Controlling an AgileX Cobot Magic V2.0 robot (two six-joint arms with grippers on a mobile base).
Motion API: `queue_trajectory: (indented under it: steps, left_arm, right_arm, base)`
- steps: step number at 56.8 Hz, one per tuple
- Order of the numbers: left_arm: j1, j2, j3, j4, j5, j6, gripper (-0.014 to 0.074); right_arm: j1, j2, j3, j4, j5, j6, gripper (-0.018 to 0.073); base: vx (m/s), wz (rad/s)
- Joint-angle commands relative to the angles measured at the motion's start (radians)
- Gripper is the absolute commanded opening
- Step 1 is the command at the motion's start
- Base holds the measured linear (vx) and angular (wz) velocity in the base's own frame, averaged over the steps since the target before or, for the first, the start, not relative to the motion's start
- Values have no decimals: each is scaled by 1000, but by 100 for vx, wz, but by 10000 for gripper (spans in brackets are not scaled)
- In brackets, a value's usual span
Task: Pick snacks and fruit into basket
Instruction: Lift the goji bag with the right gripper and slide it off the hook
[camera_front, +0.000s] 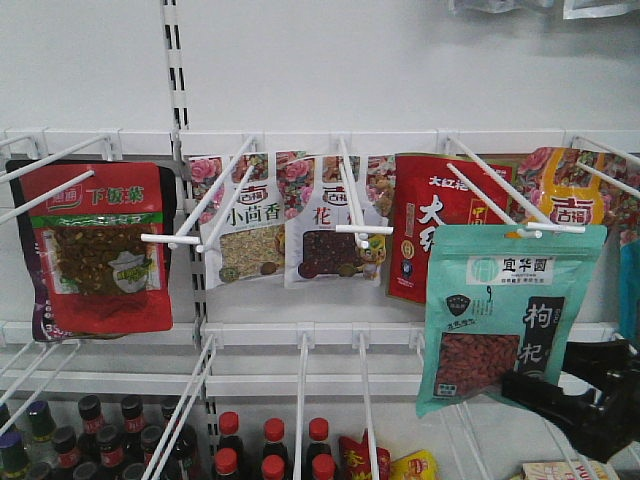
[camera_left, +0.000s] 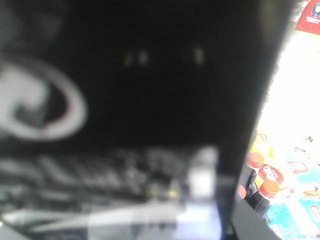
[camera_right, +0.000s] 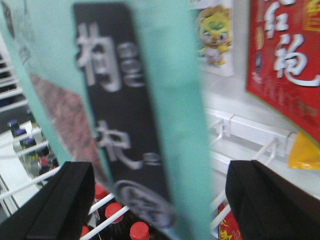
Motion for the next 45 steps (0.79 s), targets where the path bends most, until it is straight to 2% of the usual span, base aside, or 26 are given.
queue_trajectory:
  steps: [1,16,35,45]
  left_arm:
    - [0,1,-34,3,-97,-1,-3]
    - [0,1,-34,3,-89,-1,-3]
    - [0,1,-34,3,-89,-1,-3]
    - [0,1,-34,3,-89,-1,-3]
  right_arm:
    - [43,-26,-42,99,-27,-25,594]
    - [118,-26,-99,99,-47,-28,594]
    - [119,-26,-108,98,77,-29,590]
    - [119,-26,-108,98,72,-29,524]
  base:
    - [0,0]
    - [0,0]
    - [0,0]
    - [0,0]
